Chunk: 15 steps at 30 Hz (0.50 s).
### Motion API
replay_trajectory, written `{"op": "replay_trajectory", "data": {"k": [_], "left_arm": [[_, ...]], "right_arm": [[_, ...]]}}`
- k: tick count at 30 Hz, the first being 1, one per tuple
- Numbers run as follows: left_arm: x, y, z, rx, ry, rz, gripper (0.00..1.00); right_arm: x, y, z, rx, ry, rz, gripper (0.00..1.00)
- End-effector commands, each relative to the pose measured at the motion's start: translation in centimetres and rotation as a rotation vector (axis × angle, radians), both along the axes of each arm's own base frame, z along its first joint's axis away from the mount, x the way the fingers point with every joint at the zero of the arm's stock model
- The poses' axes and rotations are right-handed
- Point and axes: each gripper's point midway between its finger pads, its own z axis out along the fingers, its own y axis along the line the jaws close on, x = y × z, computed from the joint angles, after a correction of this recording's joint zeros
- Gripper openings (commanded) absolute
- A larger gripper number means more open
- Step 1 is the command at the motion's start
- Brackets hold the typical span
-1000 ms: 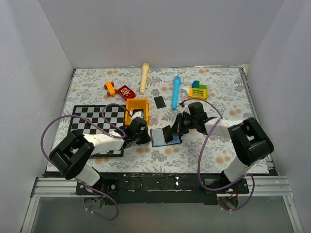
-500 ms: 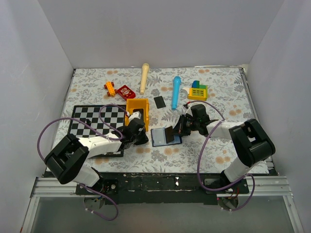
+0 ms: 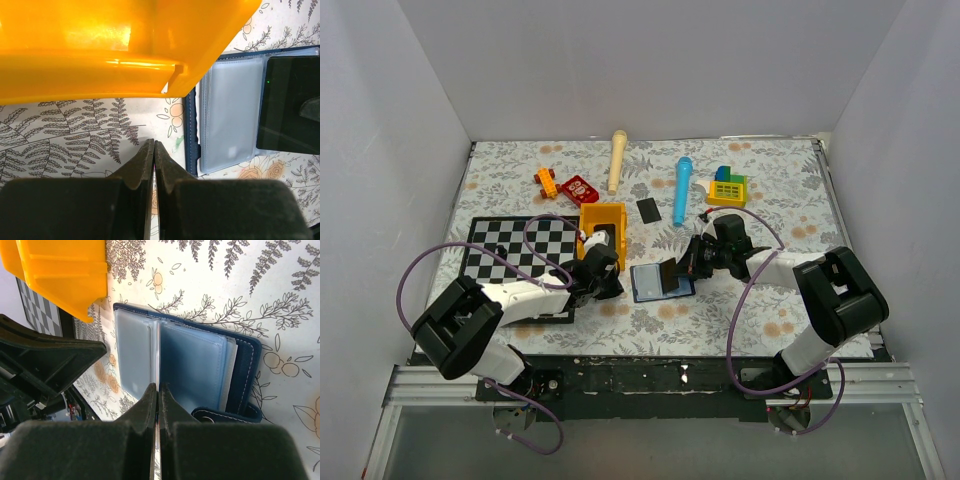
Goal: Put the credit cards into the card holder
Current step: Adjust the storage box at the center of the board.
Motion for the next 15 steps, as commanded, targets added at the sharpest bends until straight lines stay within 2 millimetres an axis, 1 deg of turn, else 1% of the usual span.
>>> {"op": "replay_trajectory", "data": {"k": [1,6,10,15], "left_arm": [[0.3,0.4,0.3,0.013,-0.023,0.023,0.0],[0.5,0.5,0.2,0.019,-0.028,0.034,0.0],[0.6,0.0,0.1,0.013,-0.023,0.024,0.0],[1.3,-0.5,0.6,0.01,-0.044,0.007,0.0]], "right_arm": [[0.5,0.3,1.2,0.04,-0.046,-0.004,0.01],[0.6,0.4,1.0,0.038,-0.034,0.003,0.01],[0.5,0.2,0.7,0.036,-0.021,-0.01,0.01],[0.0,0.4,0.6,0.052,0.001,-0.001,0.01]]}}
